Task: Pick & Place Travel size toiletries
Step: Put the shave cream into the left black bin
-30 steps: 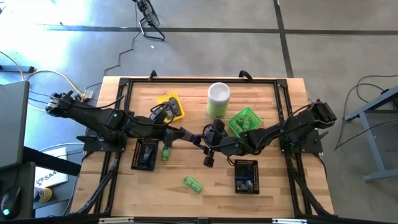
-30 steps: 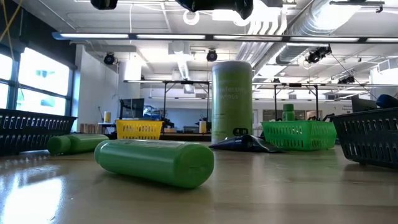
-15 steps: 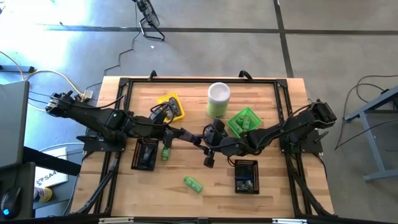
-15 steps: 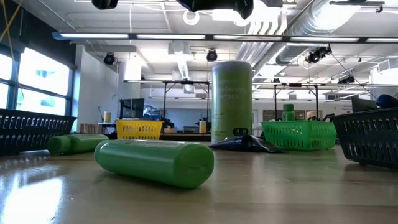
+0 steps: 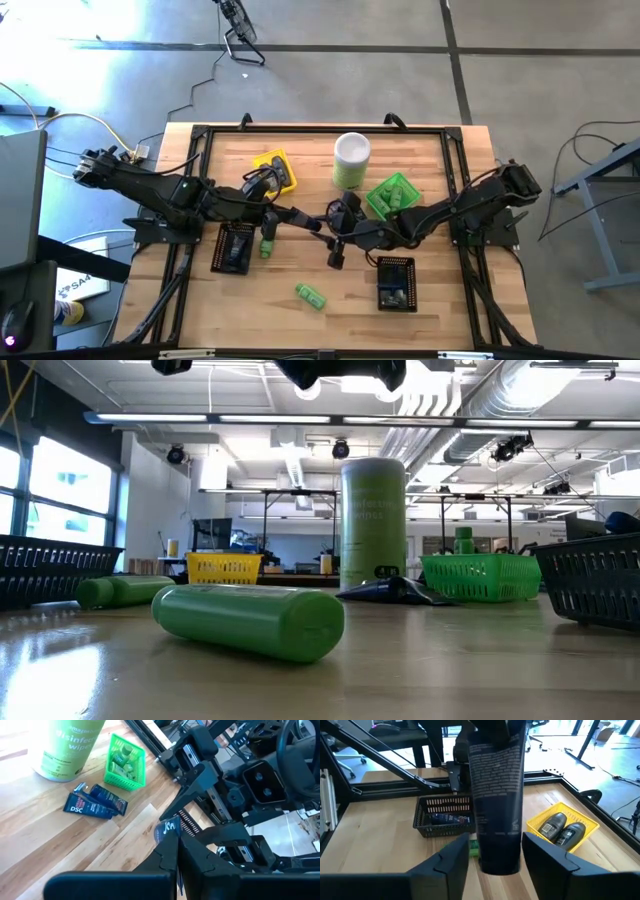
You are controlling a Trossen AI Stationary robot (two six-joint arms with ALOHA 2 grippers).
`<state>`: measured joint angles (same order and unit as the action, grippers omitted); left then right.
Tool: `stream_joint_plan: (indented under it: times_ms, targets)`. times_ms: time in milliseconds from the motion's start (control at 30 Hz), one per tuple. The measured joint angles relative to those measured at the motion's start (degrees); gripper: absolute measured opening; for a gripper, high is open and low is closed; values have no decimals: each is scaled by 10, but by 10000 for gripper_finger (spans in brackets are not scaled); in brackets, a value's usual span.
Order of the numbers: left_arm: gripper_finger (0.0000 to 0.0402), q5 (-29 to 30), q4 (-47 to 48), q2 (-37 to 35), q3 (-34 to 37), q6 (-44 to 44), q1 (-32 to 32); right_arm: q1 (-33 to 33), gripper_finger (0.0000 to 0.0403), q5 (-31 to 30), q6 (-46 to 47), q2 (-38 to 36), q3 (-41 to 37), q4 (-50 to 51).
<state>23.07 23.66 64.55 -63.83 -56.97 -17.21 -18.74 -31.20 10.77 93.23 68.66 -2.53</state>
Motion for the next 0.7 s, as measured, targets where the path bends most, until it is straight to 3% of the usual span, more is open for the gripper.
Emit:
stream_joint_plan:
  times_ms: [367,533,700]
  targets:
    - [0,0,3,-18,0,50,0,-5,279,16,10,-13,-1,-5]
    - [0,0,22,-66,0,109,0,-19,292,12,4,-30,-1,-2]
    - [0,-9,110,-125,0,122,0,-30,285,11,-3,-35,0,-3]
